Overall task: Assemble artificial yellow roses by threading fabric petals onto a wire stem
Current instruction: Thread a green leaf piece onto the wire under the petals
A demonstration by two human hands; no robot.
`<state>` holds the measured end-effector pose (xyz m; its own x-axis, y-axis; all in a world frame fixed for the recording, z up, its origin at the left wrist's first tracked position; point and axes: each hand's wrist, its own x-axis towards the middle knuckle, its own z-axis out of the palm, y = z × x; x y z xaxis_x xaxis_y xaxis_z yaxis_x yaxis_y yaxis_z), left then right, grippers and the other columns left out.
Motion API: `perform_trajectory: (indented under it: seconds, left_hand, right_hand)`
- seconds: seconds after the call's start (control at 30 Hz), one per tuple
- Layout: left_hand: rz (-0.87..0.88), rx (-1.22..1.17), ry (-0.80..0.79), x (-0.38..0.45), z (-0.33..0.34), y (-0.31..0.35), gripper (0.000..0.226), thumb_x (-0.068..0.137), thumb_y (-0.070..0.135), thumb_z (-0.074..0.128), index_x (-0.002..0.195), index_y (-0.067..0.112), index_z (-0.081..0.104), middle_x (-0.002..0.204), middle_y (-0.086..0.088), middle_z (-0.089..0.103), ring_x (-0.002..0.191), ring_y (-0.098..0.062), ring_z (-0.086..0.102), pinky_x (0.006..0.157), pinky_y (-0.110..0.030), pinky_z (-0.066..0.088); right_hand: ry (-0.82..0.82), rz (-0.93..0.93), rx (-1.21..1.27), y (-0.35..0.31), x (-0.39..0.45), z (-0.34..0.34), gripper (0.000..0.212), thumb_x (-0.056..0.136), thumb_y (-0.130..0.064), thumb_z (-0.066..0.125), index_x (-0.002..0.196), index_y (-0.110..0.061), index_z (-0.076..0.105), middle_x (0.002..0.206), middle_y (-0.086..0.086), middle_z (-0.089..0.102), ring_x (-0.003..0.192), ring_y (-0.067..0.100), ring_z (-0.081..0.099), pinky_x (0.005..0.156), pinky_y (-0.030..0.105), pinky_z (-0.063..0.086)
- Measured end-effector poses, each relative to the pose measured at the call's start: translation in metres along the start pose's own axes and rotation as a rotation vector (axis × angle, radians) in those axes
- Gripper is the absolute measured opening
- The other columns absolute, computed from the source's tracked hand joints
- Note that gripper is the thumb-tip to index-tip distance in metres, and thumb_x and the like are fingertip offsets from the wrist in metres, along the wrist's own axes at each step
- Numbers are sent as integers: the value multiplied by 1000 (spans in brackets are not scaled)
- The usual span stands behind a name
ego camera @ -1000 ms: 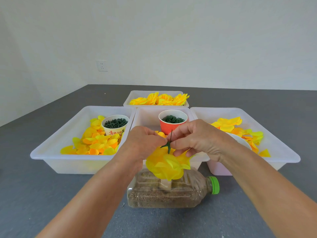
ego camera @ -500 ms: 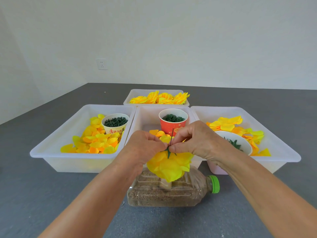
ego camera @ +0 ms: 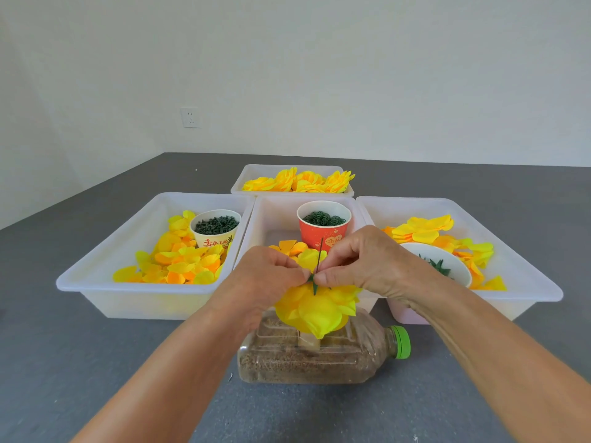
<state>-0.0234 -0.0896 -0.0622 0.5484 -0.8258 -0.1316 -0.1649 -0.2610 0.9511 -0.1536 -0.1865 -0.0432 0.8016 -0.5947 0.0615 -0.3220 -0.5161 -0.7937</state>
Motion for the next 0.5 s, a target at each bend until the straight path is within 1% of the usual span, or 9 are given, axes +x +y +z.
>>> perform_trajectory:
  seconds: [0.07, 0.13, 0.23, 0.3, 0.4, 0.43, 0.5]
  left_hand:
    - [10, 9, -9, 2, 0, 0, 7, 80, 9, 70, 81, 2, 68, 106, -17, 66, 108, -24, 57, 91, -38, 44]
    - [23, 25, -25, 4, 0, -1, 10, 80, 8, 70, 86, -1, 69, 108, -12, 66, 110, -17, 55, 89, -33, 42]
    - [47, 40, -30, 6, 0, -2, 9, 81, 6, 69, 84, -3, 69, 109, -9, 66, 107, -10, 52, 78, -26, 39]
    - [64, 66, -28, 7, 2, -3, 10, 82, 6, 68, 83, -4, 69, 110, -9, 65, 104, -10, 51, 74, -25, 39]
    - [64, 106, -20, 6, 4, -5, 9, 82, 6, 67, 83, -3, 68, 113, -4, 59, 107, -9, 48, 83, -24, 34]
    - [66, 113, -21, 6, 3, -5, 10, 82, 7, 67, 83, -3, 69, 111, -4, 59, 106, -10, 49, 82, -25, 34]
    - [75, 112, -24, 4, 1, -4, 10, 81, 7, 69, 83, -3, 70, 105, -10, 62, 100, -14, 52, 73, -27, 38]
  right_hand:
    - [-9, -2, -2, -1, 0, 0, 8, 72, -16, 79, 69, -21, 74, 63, -12, 67, 62, -8, 57, 58, 8, 44]
    - [-27, 4, -18, -3, 1, 0, 8, 72, -15, 79, 69, -20, 74, 66, -10, 68, 63, -6, 58, 58, 8, 44]
    - [-37, 20, -60, -6, 4, -1, 5, 72, -14, 79, 71, -16, 74, 73, -2, 70, 68, 0, 59, 63, 13, 48]
    - [-39, 36, -70, -6, 5, 1, 5, 72, -13, 79, 73, -12, 74, 75, 1, 70, 68, 3, 59, 65, 16, 49]
    - [-49, 47, -95, -6, 4, 5, 7, 72, -12, 79, 70, -12, 72, 70, -2, 67, 64, 2, 57, 59, 13, 45]
    - [-47, 43, -103, -5, 4, 6, 7, 72, -12, 79, 70, -12, 72, 69, -2, 66, 64, 3, 56, 58, 13, 44]
    - [-45, 40, -110, -5, 5, 7, 7, 72, -12, 79, 71, -11, 72, 68, -3, 66, 63, 2, 56, 57, 12, 44]
